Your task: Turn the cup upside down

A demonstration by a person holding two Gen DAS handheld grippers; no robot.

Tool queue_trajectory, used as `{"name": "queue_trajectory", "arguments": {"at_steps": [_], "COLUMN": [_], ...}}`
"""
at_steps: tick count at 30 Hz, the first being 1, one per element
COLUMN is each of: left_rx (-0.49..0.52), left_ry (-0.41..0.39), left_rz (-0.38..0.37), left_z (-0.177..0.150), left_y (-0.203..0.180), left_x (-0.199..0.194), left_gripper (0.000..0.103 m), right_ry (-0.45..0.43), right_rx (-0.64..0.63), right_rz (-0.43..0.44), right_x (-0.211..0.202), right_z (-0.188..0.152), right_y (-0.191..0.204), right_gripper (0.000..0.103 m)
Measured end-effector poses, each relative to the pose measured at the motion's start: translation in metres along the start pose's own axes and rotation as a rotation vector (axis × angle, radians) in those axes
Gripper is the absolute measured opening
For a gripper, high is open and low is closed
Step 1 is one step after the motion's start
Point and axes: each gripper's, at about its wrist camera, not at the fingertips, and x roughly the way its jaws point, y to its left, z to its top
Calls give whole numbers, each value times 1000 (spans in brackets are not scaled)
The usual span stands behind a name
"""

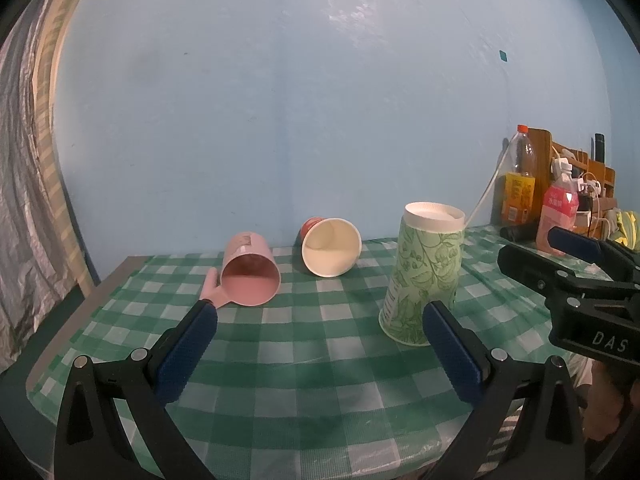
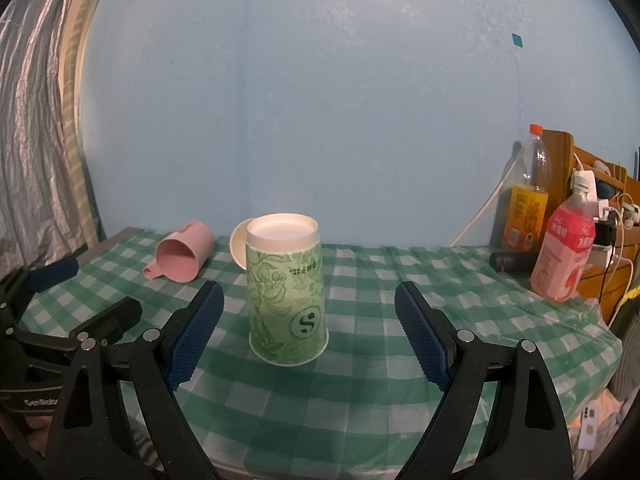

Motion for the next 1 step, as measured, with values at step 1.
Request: {"name": "queue_trajectory", "arguments": {"at_steps": [1], "left_rx": [0], "left_ry": [0], "left_rz": [0], "left_z": [0], "left_y": [0], "left_x": [0], "left_gripper": [103], "right_ry": [0], "right_rx": [0], "right_rz": [-1], "right_x": [0], "right_z": [0], "right_y": [0], "right_gripper": [86]}}
